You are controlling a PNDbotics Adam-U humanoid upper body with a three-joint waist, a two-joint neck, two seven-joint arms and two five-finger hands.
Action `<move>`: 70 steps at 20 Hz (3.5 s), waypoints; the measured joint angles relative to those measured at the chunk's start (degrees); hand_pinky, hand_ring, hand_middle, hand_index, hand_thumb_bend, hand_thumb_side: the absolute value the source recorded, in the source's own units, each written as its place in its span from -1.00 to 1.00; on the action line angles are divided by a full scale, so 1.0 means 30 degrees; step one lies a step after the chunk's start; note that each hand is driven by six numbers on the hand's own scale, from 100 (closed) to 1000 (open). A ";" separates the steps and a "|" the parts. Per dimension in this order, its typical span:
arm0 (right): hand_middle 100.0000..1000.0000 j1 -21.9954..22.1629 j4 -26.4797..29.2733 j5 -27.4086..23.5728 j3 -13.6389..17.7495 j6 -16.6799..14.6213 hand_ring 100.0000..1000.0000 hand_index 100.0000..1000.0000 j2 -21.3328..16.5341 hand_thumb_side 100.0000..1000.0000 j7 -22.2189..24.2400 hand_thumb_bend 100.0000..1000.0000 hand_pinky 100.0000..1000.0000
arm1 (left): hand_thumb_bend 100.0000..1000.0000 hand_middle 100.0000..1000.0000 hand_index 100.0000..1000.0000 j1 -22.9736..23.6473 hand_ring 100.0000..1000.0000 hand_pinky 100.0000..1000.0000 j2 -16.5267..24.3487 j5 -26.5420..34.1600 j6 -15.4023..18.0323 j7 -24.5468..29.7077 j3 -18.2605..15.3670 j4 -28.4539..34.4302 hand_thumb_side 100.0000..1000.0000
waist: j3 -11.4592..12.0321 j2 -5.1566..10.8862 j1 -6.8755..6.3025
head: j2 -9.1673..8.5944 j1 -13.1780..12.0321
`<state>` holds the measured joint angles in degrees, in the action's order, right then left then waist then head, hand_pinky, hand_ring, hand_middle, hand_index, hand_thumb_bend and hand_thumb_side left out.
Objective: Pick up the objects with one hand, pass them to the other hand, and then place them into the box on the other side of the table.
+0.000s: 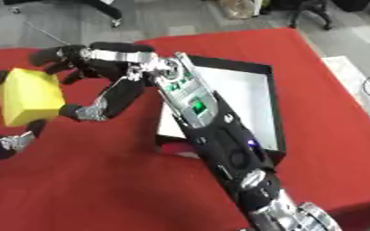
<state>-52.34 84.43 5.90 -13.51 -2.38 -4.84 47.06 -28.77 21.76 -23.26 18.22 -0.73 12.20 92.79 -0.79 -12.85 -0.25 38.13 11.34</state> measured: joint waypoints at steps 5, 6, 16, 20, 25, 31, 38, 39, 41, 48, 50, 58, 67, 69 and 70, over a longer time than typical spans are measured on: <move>1.00 0.0032 0.0044 0.0645 -0.0016 -0.0470 1.00 1.00 -0.0052 -1.00 -0.0493 -0.70 0.89 | -1.00 -0.16 -0.10 -0.0031 0.25 0.81 -0.0240 -0.0003 -0.0005 0.0002 0.0008 0.0072 -0.95 | 0.0029 -0.0022 -0.0001 | -0.0011 0.0126; 1.00 0.0064 0.0079 0.0787 -0.0016 -0.0575 1.00 1.00 -0.0087 -1.00 -0.0607 -0.70 0.89 | -1.00 -0.16 -0.10 -0.0051 0.25 0.81 -0.0240 -0.0007 -0.0005 0.0002 0.0008 0.0078 -0.96 | 0.0030 -0.0025 -0.0001 | -0.0017 0.0128; 1.00 0.0144 0.0264 0.1565 -0.0021 -0.1278 1.00 1.00 -0.0257 -1.00 -0.1613 -0.67 0.92 | -1.00 -0.17 -0.11 -0.0097 0.25 0.81 -0.0266 -0.0162 -0.0062 -0.0043 0.0015 0.0310 -0.96 | 0.0031 -0.0198 -0.0004 | -0.0346 -0.0010; 1.00 0.0144 0.0264 0.1646 -0.0051 -0.1298 1.00 1.00 -0.0279 -1.00 -0.1628 -0.69 0.92 | -1.00 -0.17 -0.11 -0.0185 0.24 0.81 -0.0422 -0.0149 -0.0105 -0.0039 0.0089 0.0316 -0.96 | 0.0043 -0.0202 -0.0005 | -0.0353 -0.0012; 1.00 0.0144 0.0264 0.1646 -0.0125 -0.1215 1.00 1.00 -0.0279 -1.00 -0.1551 -0.71 0.92 | -1.00 -0.18 -0.11 -0.0299 0.24 0.81 -0.0582 -0.0053 -0.0121 -0.0037 0.0126 0.0316 -0.96 | 0.0079 -0.0203 -0.0005 | -0.0457 0.0001; 1.00 0.0144 0.0263 0.1645 -0.0129 -0.1035 1.00 1.00 -0.0277 -1.00 -0.1411 -0.72 0.93 | -1.00 -0.18 -0.11 -0.0361 0.24 0.82 -0.0820 -0.0067 -0.0125 -0.0041 0.0135 0.0294 -0.94 | 0.0153 -0.0257 -0.0005 | -0.0502 0.0111; 1.00 0.0144 0.0240 0.1759 -0.0128 -0.0915 1.00 1.00 -0.0273 -1.00 -0.1461 -0.73 0.92 | -1.00 -0.19 -0.11 -0.0493 0.24 0.83 -0.1075 0.0270 -0.0115 -0.0030 0.0329 0.0352 -0.92 | 0.0257 -0.0306 -0.0009 | -0.0521 0.0166; 1.00 0.0144 0.0238 0.1803 -0.0128 -0.0908 1.00 1.00 -0.0263 -1.00 -0.1468 -0.73 0.92 | -1.00 -0.19 -0.11 -0.0492 0.24 0.83 -0.1077 0.0348 -0.0110 -0.0019 0.0361 0.0417 -0.92 | 0.0282 -0.0311 -0.0013 | -0.0527 0.0181; 1.00 0.0144 0.0237 0.1820 -0.0128 -0.0896 1.00 1.00 -0.0229 -1.00 -0.1471 -0.73 0.92 | -1.00 -0.19 -0.11 -0.0492 0.24 0.83 -0.1087 0.0463 -0.0134 0.0032 0.0383 0.0491 -0.92 | 0.0286 -0.0311 -0.0013 | -0.0560 0.0226; 1.00 0.0149 0.0228 0.1838 -0.0126 -0.0694 1.00 0.93 -0.0165 -1.00 -0.1393 -0.90 0.84 | -1.00 -0.19 -0.10 -0.0508 0.24 0.85 -0.1411 0.0643 -0.0144 0.0274 0.0540 0.0494 -0.90 | 0.0301 -0.0380 -0.0036 | -0.0607 0.0321; 1.00 0.0159 0.0218 0.1886 -0.0131 -0.0447 1.00 0.89 -0.0153 -1.00 -0.1480 -0.92 0.82 | -1.00 -0.19 -0.10 -0.0518 0.24 0.85 -0.1413 0.0716 -0.0140 0.0286 0.0542 0.0493 -0.90 | 0.0314 -0.0397 -0.0110 | -0.0642 0.0326; 0.95 0.0162 0.0220 0.1985 -0.0130 0.0287 0.86 0.70 -0.0141 -1.00 -0.1895 -1.00 0.70 | -1.00 -0.19 -0.09 -0.0516 0.24 0.86 -0.1416 0.1214 -0.0029 0.0387 0.0544 0.0482 -0.87 | 0.0353 -0.0398 -0.0127 | -0.0672 0.0432; 0.50 0.0148 0.0225 0.1769 -0.0127 0.0774 0.46 0.27 -0.0134 -1.00 -0.1764 -1.00 0.53 | -1.00 -0.13 0.15 -0.0470 0.28 0.94 -0.1419 0.1863 0.0134 0.0263 0.0546 0.0465 -0.86 | 0.0351 -0.0398 -0.0127 | -0.0666 0.0804; 0.43 0.0148 0.0225 0.1461 -0.0123 0.0968 0.37 0.18 -0.0134 -1.00 -0.1726 -1.00 0.47 | -0.77 -0.03 0.38 -0.0458 0.35 1.00 -0.1436 0.1958 0.0134 0.0262 0.0546 0.0430 -0.81 | 0.0342 -0.0398 -0.0127 | -0.0665 0.0833; 0.43 0.0148 0.0225 0.1279 -0.0119 0.1089 0.36 0.17 -0.0134 -1.00 -0.1730 -1.00 0.46 | -0.75 -0.02 0.40 -0.0449 0.36 1.00 -0.1475 0.2005 0.0127 0.0270 0.0540 0.0424 -0.81 | 0.0339 -0.0398 -0.0127 | -0.0665 0.0834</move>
<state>-51.90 85.10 9.74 -13.87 0.89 -5.24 41.87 -30.11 17.34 -17.24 18.60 0.07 13.82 94.06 0.23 -14.04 -0.63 36.13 13.84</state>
